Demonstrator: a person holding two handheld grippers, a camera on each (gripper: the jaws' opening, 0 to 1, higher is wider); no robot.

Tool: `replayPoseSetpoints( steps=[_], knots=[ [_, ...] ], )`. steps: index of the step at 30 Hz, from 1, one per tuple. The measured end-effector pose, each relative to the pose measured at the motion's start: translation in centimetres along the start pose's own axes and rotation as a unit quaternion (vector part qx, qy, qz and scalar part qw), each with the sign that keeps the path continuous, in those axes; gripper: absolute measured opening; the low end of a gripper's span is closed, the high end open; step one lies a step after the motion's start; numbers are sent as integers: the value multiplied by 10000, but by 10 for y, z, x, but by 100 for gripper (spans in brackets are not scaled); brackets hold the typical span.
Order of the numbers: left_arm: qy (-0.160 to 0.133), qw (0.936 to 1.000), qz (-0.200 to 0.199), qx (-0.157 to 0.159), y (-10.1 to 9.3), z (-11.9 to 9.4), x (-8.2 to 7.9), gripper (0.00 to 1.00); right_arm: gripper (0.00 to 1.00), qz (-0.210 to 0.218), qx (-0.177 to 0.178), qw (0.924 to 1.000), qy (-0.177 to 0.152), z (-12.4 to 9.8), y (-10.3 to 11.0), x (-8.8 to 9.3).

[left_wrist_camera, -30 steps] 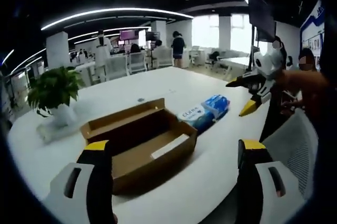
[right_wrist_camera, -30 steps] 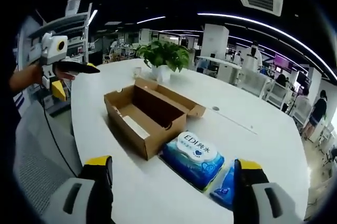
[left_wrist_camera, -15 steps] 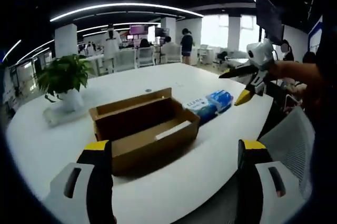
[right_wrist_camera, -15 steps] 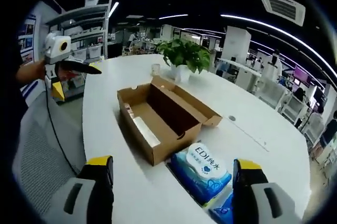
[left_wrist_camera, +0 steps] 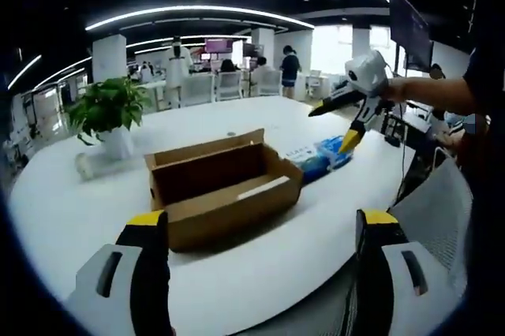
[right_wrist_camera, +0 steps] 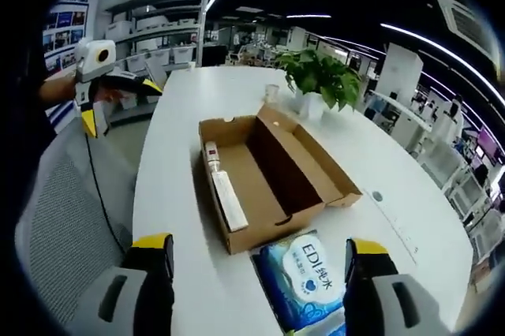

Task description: Operate the shoe box by opening the lid, removing the specified soft item, and placing it in the target area until the item is outside and the box remains undamaged.

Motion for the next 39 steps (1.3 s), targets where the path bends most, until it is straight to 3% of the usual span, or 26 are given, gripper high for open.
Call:
replayPoseSetpoints(
  steps=[15, 26, 39],
  knots=[
    [69, 9994, -323, -49, 1, -30, 9, 99, 83, -388, -320, 9982, 312, 31, -20, -15],
    [130, 9994, -306, 78, -12, -34, 22, 99, 82, -625, -610, 9946, 564, 52, -24, -24],
    [35, 9994, -308, 164, -22, -36, 17, 99, 79, -874, -697, 9893, 935, 72, -35, -24]
  ],
)
Point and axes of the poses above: the point that each gripper's makers call its tool centre point, and the gripper's own axes: z roughly forward along the fingers, y roughly to its left, x roughly out of its underside, the point moved 4 cm from there along -z, roughly backward along the fingers, and after that the axes turned 13 degrees about -x, right-handed, at the moved point
